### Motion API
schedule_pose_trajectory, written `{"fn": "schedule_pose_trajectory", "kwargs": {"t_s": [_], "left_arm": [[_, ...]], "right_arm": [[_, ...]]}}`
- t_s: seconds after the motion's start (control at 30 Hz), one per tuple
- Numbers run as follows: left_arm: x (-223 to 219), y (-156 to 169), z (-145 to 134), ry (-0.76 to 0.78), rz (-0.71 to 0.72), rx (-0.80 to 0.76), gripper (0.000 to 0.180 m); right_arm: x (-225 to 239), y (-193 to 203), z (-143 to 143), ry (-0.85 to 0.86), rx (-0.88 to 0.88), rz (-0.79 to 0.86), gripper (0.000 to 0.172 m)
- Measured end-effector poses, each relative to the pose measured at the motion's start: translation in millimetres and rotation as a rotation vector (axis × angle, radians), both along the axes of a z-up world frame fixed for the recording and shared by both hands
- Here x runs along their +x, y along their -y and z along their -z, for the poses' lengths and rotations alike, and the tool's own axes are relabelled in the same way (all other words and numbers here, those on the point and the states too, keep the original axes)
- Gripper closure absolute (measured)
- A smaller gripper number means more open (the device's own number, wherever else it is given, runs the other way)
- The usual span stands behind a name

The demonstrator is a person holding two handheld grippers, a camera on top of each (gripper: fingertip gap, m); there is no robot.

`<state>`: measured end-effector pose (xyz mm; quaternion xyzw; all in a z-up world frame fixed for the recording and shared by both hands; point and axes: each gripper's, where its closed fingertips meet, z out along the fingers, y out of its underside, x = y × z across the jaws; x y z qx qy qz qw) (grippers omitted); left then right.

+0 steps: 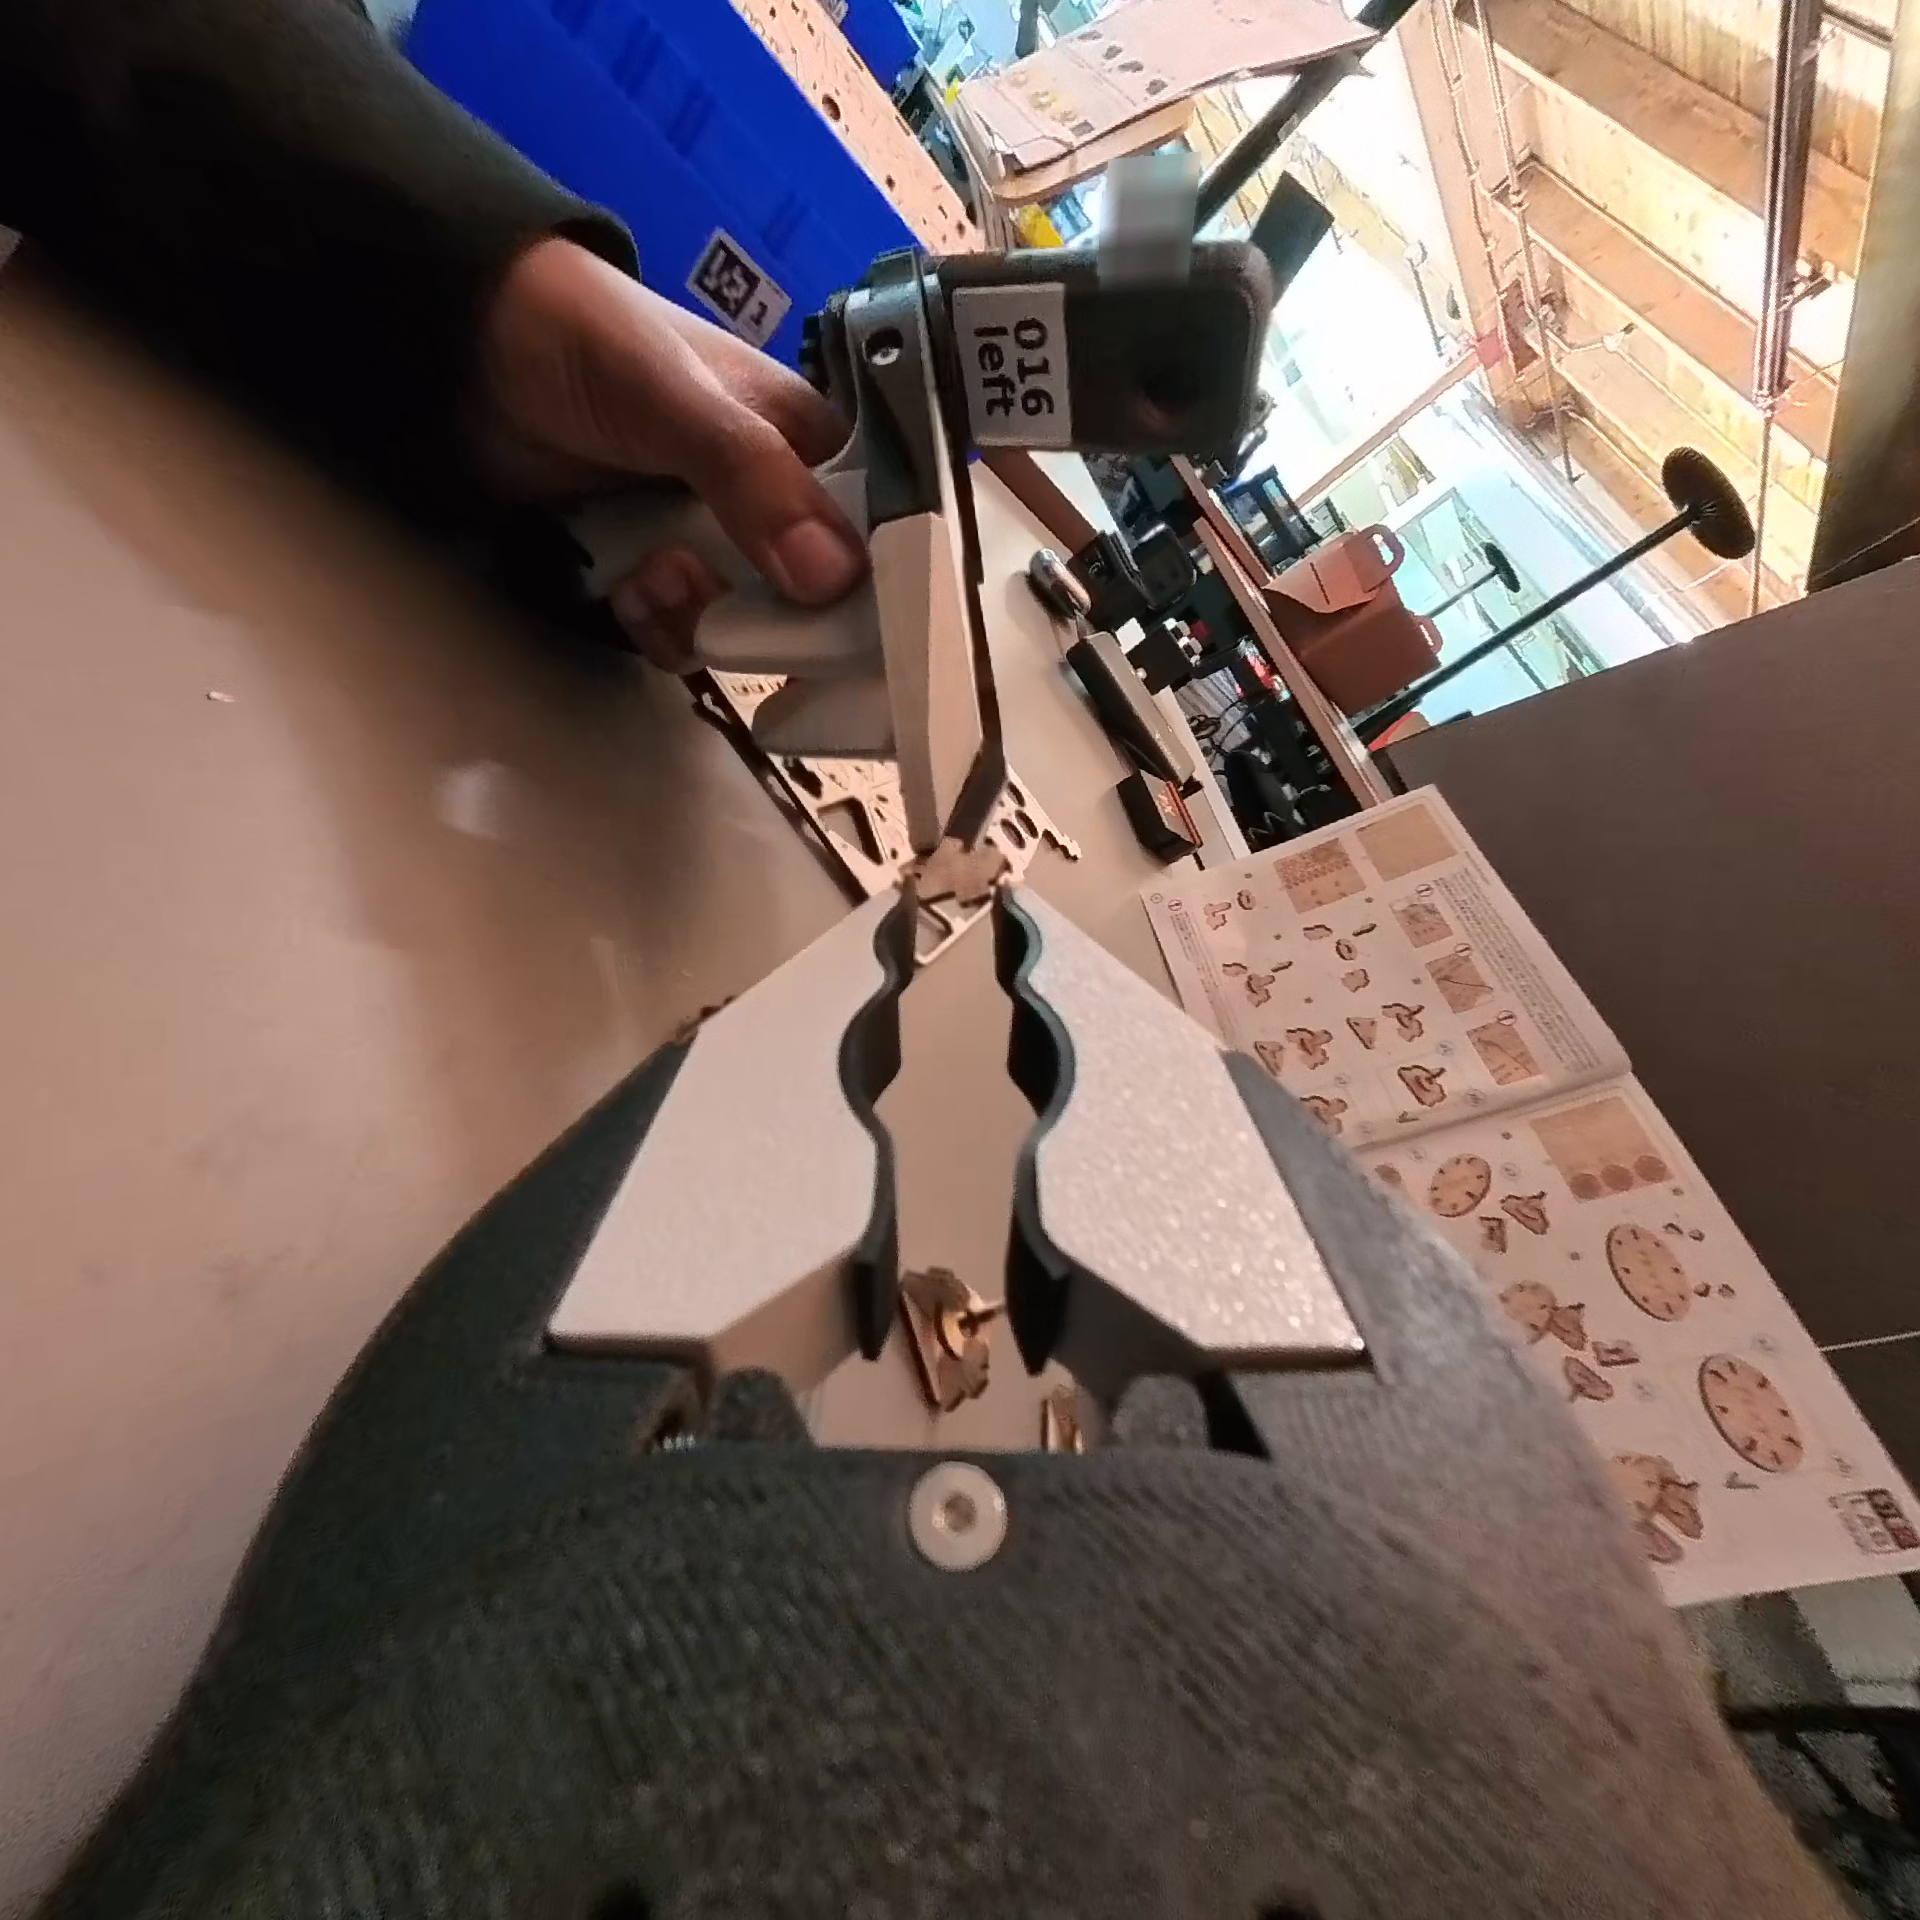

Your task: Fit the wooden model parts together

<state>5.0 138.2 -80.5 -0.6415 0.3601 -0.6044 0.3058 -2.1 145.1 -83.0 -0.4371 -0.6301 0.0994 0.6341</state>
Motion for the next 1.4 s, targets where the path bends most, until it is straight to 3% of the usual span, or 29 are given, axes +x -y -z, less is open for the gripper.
{"fn": "schedule_pose_trajectory", "kwargs": {"t_s": [0.3,0.43,0.9,1.17,1.27,1.4], "left_arm": [[-1.4,0.3,-1.1,-0.005,-0.007,0.027,0.180],[-0.9,1.4,0.1,-0.003,0.007,0.008,0.180],[-0.7,0.9,1.8,-0.007,0.009,-0.008,0.180],[0.5,4.0,0.2,0.006,0.031,-0.013,0.180],[0.8,2.4,0.1,0.002,0.018,0.008,0.180],[0.9,-2.9,5.9,-0.052,-0.032,0.052,0.167]], "right_arm": [[2.4,7.2,-7.1,-0.138,-0.324,-0.093,0.160],[5.4,4.9,-12.1,-0.148,-0.266,-0.079,0.166],[0.4,12.5,-4.2,-0.099,-0.234,-0.106,0.160],[-0.5,9.9,-6.4,-0.103,-0.177,-0.085,0.171],[0.3,10.5,-5.9,-0.090,-0.198,-0.098,0.171],[5.2,-5.9,0.9,-0.052,-0.315,-0.028,0.170]]}}
